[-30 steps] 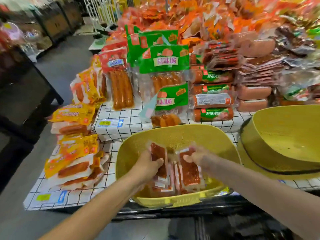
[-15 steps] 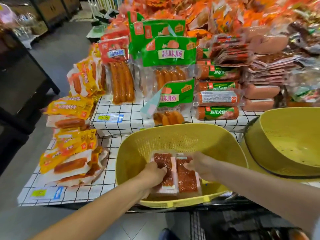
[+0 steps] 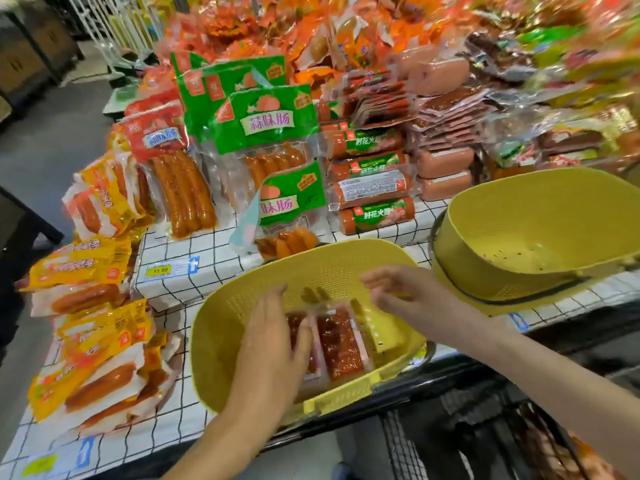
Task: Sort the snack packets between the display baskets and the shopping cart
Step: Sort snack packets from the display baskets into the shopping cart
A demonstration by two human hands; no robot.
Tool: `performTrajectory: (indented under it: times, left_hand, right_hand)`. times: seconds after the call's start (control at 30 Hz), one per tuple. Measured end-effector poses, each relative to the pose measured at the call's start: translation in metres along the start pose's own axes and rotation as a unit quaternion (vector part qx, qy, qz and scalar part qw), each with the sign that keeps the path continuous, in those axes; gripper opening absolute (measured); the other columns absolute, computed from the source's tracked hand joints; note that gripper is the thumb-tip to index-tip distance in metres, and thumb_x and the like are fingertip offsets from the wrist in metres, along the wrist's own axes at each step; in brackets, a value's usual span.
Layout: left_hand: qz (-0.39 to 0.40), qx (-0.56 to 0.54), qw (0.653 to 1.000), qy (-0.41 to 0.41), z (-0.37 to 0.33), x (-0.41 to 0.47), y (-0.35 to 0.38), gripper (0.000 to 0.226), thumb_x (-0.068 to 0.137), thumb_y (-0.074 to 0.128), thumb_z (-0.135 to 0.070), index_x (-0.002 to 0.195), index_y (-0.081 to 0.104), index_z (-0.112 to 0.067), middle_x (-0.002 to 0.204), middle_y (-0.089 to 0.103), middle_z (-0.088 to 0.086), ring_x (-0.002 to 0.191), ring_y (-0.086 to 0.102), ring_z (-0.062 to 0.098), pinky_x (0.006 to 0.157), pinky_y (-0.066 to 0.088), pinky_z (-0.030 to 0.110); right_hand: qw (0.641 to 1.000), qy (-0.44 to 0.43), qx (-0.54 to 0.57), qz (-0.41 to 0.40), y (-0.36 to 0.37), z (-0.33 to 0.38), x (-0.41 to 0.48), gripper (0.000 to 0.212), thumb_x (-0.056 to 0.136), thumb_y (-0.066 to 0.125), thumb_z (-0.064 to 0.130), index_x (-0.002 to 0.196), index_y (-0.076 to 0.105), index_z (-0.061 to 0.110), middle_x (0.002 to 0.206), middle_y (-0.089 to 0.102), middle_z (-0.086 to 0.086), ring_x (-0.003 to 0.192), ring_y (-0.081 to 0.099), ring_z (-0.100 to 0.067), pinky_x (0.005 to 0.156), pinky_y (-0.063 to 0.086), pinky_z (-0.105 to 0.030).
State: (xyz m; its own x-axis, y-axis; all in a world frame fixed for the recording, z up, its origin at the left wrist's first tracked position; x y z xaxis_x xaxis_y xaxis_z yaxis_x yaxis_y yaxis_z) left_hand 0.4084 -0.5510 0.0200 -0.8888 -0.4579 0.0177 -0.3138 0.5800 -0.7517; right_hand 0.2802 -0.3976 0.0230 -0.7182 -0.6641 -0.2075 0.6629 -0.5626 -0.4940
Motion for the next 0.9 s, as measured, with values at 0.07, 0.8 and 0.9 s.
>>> performTrajectory:
  times: [0.07,0.8,0.9]
  left_hand:
    - [-0.001,-0.020,0.994,0.111,-0.030,-0.007,0.009,0.043,0.094,0.046,-0.036,0.135,0.033,-0.036,0.128,0.041,-0.026,0.117,0.030,-0.020,0.106,0.020,0.009]
    - [0.515,0.199,0.714,0.432,-0.204,-0.128,0.476,0.029,0.099,0.044,-0.015,0.125,0.054,-0.010,0.123,0.058,0.007,0.114,0.055,0.025,0.094,0.043,0.036]
    - [0.556,0.219,0.689,0.410,-0.201,-0.138,0.534,0.032,0.101,0.037,-0.017,0.130,0.049,-0.010,0.129,0.055,0.008,0.118,0.052,0.024,0.099,0.041,0.039]
  right_hand:
    - [0.996,-0.063,0.030,-0.061,-0.017,-0.006,-0.043,0.022,0.094,0.057,0.018,0.112,0.060,0.032,0.112,0.063,0.015,0.106,0.057,0.002,0.091,0.047,-0.016]
    - [0.724,0.463,0.151,-0.488,-0.019,-0.410,-0.400,0.024,0.096,0.051,0.008,0.115,0.063,0.016,0.103,0.065,-0.005,0.073,0.059,-0.011,0.060,0.039,-0.002]
    - [0.717,0.484,0.150,-0.478,-0.011,-0.446,-0.391,0.024,0.097,0.047,0.006,0.116,0.061,0.009,0.112,0.060,-0.007,0.089,0.053,-0.008,0.070,0.036,0.001]
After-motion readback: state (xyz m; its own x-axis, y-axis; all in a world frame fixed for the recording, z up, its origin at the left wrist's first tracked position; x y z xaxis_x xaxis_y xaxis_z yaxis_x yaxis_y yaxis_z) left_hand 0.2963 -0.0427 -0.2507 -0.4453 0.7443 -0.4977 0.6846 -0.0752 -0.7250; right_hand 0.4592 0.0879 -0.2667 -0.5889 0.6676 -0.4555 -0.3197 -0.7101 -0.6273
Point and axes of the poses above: each hand's wrist, its own x-axis towards the middle knuckle, its own y-axis out of the palm, z = x × y, the point moved 2 cm from there along x, towards the middle knuckle
